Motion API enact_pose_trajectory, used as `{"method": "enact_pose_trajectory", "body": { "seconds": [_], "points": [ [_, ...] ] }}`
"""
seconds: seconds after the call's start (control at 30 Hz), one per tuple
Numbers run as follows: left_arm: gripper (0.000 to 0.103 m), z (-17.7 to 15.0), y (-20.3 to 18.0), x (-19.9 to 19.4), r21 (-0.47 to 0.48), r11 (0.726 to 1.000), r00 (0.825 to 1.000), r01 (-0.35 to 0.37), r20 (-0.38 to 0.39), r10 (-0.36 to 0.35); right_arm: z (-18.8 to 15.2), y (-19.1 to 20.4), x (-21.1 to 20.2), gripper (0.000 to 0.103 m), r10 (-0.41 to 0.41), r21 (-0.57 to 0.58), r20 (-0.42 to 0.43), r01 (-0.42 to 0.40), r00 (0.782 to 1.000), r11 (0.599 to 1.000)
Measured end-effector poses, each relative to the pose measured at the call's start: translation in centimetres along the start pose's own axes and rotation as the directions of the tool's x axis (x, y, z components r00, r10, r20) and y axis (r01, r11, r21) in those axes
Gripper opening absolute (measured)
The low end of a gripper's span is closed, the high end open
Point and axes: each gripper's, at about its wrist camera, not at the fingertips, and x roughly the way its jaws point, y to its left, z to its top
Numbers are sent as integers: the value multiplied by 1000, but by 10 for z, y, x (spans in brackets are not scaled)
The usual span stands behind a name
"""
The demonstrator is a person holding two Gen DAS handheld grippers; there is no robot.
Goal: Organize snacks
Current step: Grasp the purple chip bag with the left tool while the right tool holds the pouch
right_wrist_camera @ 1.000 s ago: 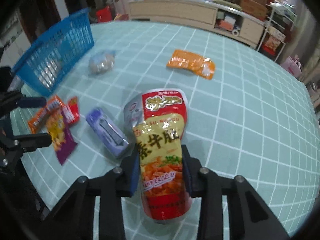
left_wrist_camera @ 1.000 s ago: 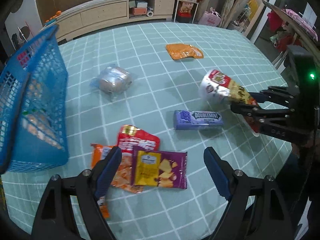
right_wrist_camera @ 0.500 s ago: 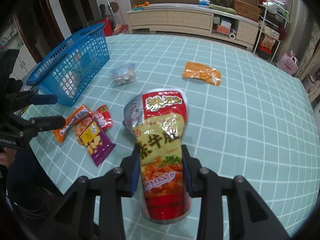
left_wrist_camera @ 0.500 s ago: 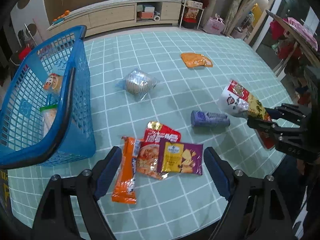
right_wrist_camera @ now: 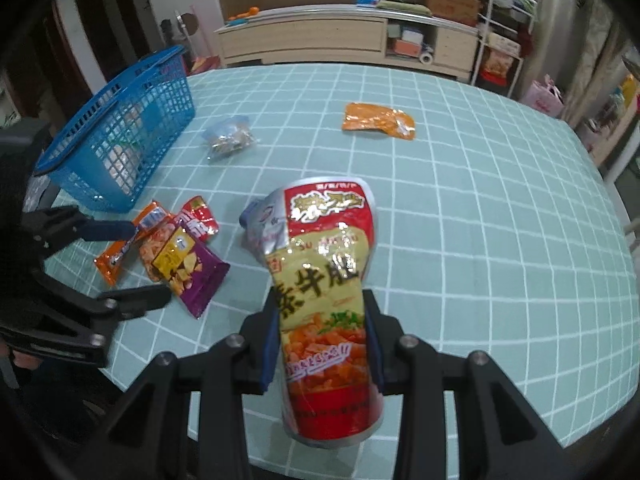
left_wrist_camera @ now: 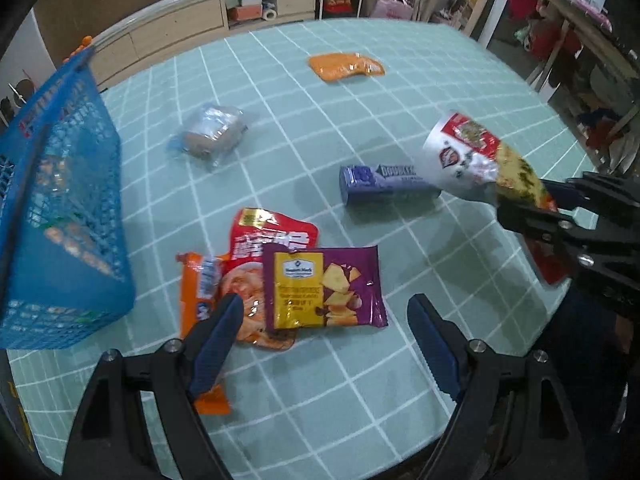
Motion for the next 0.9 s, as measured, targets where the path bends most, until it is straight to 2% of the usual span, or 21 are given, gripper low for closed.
{"method": "enact_pose_trajectory", "body": {
  "seconds": [0.2, 0.3, 0.57, 0.7, 0.9],
  "points": [
    [82, 7, -10, 33, 67, 997, 997, -41, -59, 45, -6, -9, 9, 41, 42, 73, -6, -41, 999, 996],
    [83, 11, -11, 42, 91, 994, 995, -67, -61, 73, -9, -13, 13, 41, 54, 90, -11, -53, 998, 995],
    [82, 23, -14, 49, 47, 997, 994, -66, -87, 70, -16, -23, 23, 42, 89, 156, -26, -84, 996, 984],
    [64, 19, -18, 44, 54, 997, 995, -55, -84, 60, -16, -25, 22, 42, 91, 163, -26, -86, 996, 983],
    [51, 13, -28, 37, 66, 996, 995, -67, -69, 72, -15, -21, 17, 42, 93, 159, -18, -89, 996, 983]
  ]
}}
